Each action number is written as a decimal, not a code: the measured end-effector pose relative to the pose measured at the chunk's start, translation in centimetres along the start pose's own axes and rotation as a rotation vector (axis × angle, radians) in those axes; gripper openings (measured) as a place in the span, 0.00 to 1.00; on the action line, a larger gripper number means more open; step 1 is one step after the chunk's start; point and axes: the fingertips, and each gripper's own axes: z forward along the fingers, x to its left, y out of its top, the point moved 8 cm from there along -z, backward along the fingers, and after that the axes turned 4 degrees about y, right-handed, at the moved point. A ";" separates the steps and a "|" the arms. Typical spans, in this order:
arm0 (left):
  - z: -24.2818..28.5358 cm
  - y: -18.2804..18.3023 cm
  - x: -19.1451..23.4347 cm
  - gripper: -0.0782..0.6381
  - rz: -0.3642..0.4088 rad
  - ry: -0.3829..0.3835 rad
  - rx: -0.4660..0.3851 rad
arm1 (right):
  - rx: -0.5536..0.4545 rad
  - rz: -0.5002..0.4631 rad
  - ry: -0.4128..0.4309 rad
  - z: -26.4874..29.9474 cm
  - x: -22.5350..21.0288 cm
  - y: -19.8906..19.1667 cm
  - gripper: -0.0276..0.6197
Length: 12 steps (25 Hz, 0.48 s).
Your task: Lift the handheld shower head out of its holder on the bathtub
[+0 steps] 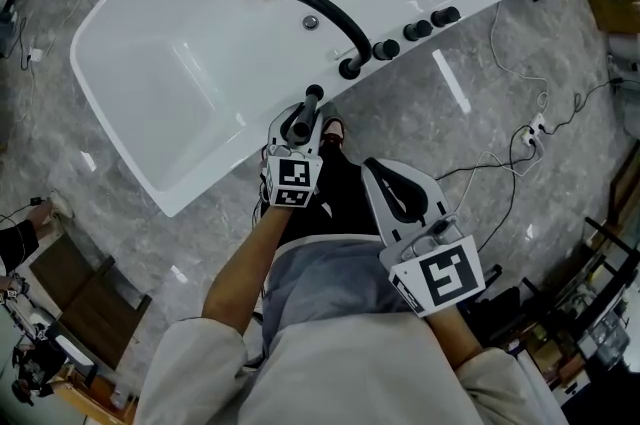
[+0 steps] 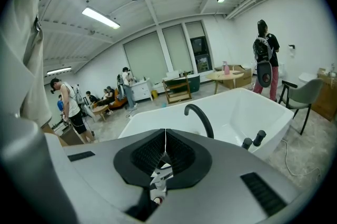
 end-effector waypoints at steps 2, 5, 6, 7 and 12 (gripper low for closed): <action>-0.2 0.3 0.0 0.30 0.006 -0.002 -0.007 | -0.003 0.001 -0.001 0.0 -0.1 0.0 0.07; -0.6 0.6 0.0 0.30 0.009 -0.005 -0.012 | -0.009 0.001 -0.001 0.0 0.0 0.1 0.07; -0.7 0.6 0.0 0.30 0.008 -0.006 -0.014 | -0.011 0.001 -0.002 0.0 0.0 0.2 0.07; -0.8 0.7 0.0 0.30 0.007 -0.006 -0.015 | -0.013 0.001 -0.002 0.0 0.0 0.2 0.07; -1.6 1.9 -0.1 0.30 0.017 -0.013 -0.032 | -0.024 0.001 -0.002 -0.2 -0.1 0.4 0.07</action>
